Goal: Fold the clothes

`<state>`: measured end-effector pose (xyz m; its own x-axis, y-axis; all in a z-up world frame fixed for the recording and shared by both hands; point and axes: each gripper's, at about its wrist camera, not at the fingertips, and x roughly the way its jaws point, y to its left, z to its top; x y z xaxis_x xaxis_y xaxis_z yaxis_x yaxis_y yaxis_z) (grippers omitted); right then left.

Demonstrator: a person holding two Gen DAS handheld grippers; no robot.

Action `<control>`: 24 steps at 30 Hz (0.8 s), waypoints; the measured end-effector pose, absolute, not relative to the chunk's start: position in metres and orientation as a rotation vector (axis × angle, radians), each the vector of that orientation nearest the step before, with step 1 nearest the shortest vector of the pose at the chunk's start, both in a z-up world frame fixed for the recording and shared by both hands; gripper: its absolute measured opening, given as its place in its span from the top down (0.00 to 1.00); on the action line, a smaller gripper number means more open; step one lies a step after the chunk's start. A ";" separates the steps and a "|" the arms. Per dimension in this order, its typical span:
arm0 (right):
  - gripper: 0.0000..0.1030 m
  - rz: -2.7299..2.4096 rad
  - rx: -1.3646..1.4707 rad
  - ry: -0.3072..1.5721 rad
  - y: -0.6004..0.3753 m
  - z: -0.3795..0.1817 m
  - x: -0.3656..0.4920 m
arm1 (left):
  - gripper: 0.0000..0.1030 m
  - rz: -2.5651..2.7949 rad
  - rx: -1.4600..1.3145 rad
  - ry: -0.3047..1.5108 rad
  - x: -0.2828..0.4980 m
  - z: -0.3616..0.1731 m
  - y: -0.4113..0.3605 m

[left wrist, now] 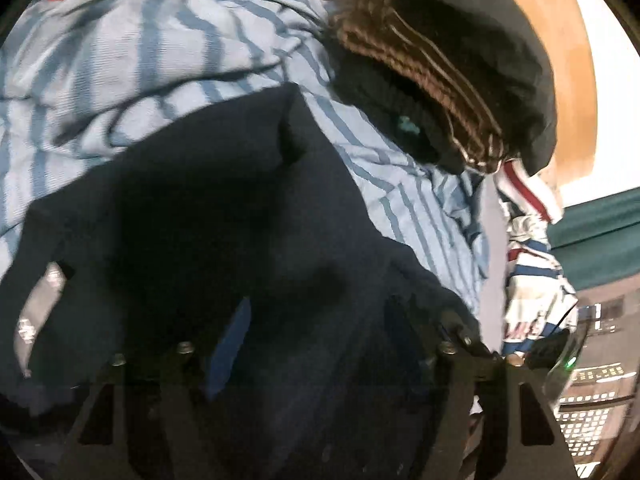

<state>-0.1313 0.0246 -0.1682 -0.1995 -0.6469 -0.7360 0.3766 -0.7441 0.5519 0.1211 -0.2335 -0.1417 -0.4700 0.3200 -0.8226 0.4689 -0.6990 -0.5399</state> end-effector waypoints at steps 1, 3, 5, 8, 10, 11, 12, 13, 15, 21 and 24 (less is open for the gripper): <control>0.73 -1.986 1.400 -0.272 0.011 -0.171 -0.133 | 0.39 -2.334 1.574 1.160 0.116 -0.144 -0.231; 0.76 -1.963 1.417 -0.235 -0.007 -0.179 -0.143 | 0.39 -2.331 1.599 1.135 0.106 -0.148 -0.225; 0.77 -1.986 1.448 -0.200 -0.023 -0.191 -0.161 | 0.39 -2.318 1.619 1.137 0.096 -0.154 -0.224; 0.85 -2.021 1.483 -0.254 -0.026 -0.208 -0.188 | 0.39 -2.286 1.633 1.211 0.085 -0.160 -0.228; 0.83 -2.006 1.527 -0.403 -0.004 -0.210 -0.195 | 0.39 -2.267 1.623 1.279 0.079 -0.159 -0.230; 0.78 -1.995 1.552 -0.485 0.010 -0.210 -0.196 | 0.39 -2.247 1.617 1.294 0.076 -0.157 -0.231; 0.74 -1.981 1.577 -0.567 0.023 -0.210 -0.198 | 0.39 -2.228 1.610 1.308 0.074 -0.156 -0.232; 0.70 -1.966 1.600 -0.650 0.037 -0.210 -0.199 | 0.38 -2.208 1.604 1.322 0.071 -0.155 -0.233; 0.55 -1.929 1.642 -0.817 0.065 -0.210 -0.202 | 0.38 -2.168 1.591 1.350 0.065 -0.152 -0.235; 0.55 -2.022 1.863 -1.314 0.184 -0.210 -0.183 | 0.38 -1.970 1.602 1.235 0.036 -0.147 -0.248; 0.52 -2.129 1.918 -1.437 0.219 -0.210 -0.190 | 0.38 -1.870 1.691 1.105 0.011 -0.153 -0.248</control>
